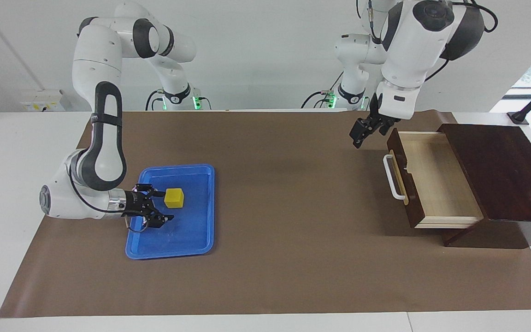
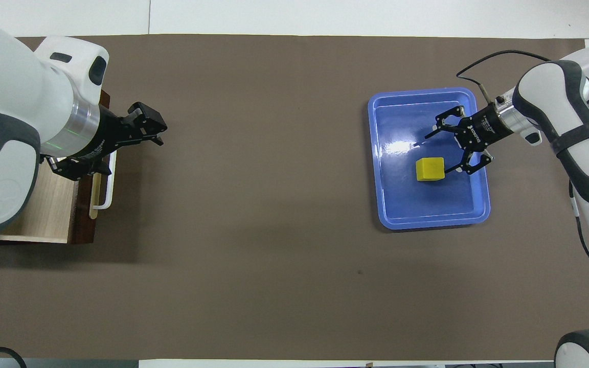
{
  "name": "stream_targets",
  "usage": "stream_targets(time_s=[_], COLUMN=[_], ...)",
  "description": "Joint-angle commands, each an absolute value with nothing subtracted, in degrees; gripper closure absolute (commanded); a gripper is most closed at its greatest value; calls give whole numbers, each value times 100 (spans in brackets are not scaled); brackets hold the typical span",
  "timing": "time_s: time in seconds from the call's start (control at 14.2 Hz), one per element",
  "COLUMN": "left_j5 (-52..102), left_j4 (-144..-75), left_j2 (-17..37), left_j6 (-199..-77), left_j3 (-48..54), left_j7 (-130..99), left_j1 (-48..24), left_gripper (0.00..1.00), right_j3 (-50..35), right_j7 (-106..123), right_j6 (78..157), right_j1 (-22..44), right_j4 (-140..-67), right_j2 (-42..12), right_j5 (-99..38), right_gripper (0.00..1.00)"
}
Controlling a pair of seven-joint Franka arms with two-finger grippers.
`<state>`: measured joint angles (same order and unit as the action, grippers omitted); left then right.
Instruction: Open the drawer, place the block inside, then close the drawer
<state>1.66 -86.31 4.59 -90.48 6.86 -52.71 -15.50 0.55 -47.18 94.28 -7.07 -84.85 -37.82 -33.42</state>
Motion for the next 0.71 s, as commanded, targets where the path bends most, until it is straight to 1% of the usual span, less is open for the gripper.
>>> stream_targets(time_s=[0.0, 0.14, 0.21, 0.35, 0.42, 0.63], left_j5=[316, 483, 492, 483, 492, 440], left_j4=[-8455, -8551, -8856, -9769, -10052, -10072], left_j2=[528, 475, 344, -25, -113, 148], left_j6=[-8877, -8982, -9183, -10172, -10578, -10705], left_j3=[624, 624, 633, 624, 598, 589], left_j7=[-7199, -8004, -8381, -9399, -9857, -10458], left_j1=[-2178, -2346, -2347, -2329, -2251, -2092], left_gripper=[0, 0, 0, 0, 0, 0], right_j3=[62, 62, 62, 105, 123, 132], right_j7=[-4799, -4825, -4834, -4834, -4817, -5122], right_j6=[9396, 9369, 9352, 9386, 9404, 9413], right_j1=[-703, -721, -773, -809, -843, -1045], right_j4=[-8736, -8815, -8876, -8965, -8956, -9026], right_j2=[-3613, -3534, -3507, -3402, -3393, -3332], right_j5=[-3480, -3489, -3489, -3498, -3498, -3857], right_gripper=[0, 0, 0, 0, 0, 0])
